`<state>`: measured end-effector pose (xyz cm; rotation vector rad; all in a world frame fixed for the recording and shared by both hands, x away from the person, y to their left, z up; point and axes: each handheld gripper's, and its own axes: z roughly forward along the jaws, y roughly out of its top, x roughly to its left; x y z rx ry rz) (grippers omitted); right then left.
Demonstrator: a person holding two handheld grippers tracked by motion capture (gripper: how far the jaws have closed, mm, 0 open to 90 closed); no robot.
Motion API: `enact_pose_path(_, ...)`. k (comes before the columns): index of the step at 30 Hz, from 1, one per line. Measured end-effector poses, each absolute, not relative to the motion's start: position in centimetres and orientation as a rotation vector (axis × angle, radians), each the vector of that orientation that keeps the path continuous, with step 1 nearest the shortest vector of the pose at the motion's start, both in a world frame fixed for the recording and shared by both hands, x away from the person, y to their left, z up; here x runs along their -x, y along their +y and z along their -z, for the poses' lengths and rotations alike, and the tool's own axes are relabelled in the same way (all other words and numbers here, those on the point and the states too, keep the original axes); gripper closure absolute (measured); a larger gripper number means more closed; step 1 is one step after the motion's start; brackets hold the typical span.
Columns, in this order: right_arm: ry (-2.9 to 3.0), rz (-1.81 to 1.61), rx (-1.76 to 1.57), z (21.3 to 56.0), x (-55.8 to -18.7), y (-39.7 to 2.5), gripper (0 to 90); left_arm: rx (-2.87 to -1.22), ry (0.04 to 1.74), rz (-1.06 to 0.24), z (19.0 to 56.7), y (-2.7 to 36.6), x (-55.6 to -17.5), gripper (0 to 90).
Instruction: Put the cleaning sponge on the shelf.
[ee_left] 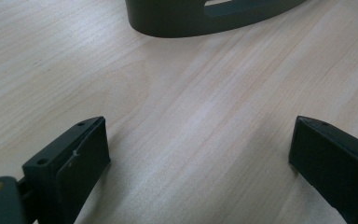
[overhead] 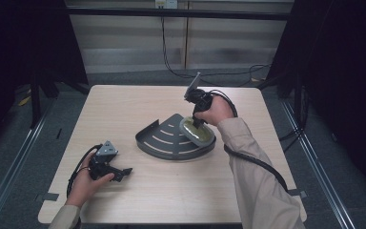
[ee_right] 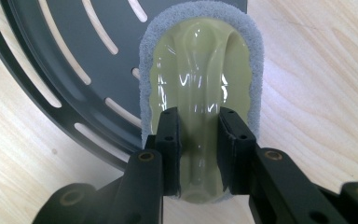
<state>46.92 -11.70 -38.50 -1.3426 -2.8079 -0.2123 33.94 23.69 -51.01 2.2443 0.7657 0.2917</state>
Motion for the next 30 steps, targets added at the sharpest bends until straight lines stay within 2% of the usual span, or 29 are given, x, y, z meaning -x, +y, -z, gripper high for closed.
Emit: enact_pose_path(30, -2.81, 0.223, 1.333, 39.9, -47.0, -11.5, 72.1, -2.244, 0.765, -0.291, 51.0, 23.7, -33.9, 4.3)
